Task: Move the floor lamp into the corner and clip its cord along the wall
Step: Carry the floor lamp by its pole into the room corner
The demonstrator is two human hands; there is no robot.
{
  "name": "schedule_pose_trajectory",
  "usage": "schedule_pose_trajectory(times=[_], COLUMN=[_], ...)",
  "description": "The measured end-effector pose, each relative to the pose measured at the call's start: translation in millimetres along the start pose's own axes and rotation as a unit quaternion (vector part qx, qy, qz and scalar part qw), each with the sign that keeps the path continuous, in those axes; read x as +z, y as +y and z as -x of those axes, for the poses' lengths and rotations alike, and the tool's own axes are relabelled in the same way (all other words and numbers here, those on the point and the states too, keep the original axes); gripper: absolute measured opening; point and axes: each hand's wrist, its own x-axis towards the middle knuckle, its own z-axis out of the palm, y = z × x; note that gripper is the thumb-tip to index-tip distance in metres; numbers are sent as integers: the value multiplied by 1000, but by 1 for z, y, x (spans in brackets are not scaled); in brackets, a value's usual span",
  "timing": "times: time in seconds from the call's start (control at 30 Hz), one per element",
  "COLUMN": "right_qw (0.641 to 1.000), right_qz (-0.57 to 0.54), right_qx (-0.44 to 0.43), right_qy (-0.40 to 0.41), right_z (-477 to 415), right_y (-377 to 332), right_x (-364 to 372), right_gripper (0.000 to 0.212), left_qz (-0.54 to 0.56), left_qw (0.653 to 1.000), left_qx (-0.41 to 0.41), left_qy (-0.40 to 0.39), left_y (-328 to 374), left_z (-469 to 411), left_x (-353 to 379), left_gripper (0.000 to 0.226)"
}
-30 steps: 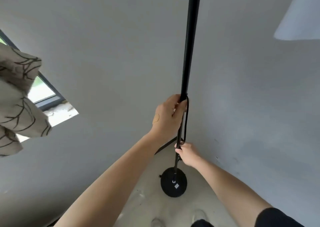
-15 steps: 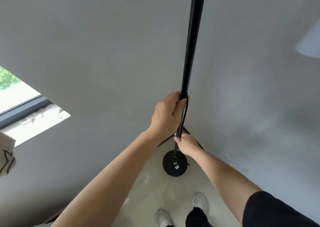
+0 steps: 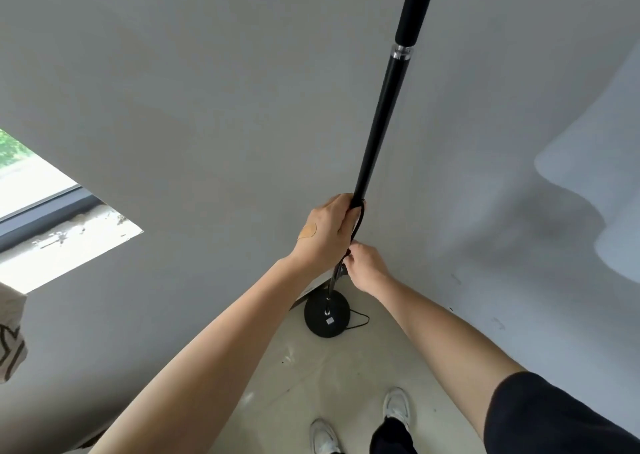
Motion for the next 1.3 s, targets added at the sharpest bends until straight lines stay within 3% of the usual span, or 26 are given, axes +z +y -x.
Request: schedule_pose_trajectory(times=[0.37, 0.63, 0.8, 1.0, 1.17, 1.3], right_qw=[1000, 998, 998, 997, 995, 993], right_qz=[26, 39, 13, 17, 26, 30], right_qx=[-3, 26, 36, 10, -16, -14], right_qy=[-5, -30, -41, -68, -99, -115], right_z=[-5, 13, 32, 62, 74, 75], right_y=[-17, -17, -25, -45, -63, -68], right_x=[13, 8, 12, 14, 22, 45], right_gripper=[24, 21, 7, 24, 9, 10], left_qz=[7, -32, -37, -55, -87, -102], left_qw=[999, 994, 992, 994, 994, 993], left_qx=[-29, -17, -27, -23, -24, -30], left_qy=[-16, -107, -117, -92, -57, -51], left_y=[-21, -8, -8, -2, -1, -13], left_z=[2, 18, 30, 55, 69, 81], left_x=[-15, -20, -32, -53, -73, -80], left_gripper=[25, 55, 33, 30, 21, 22])
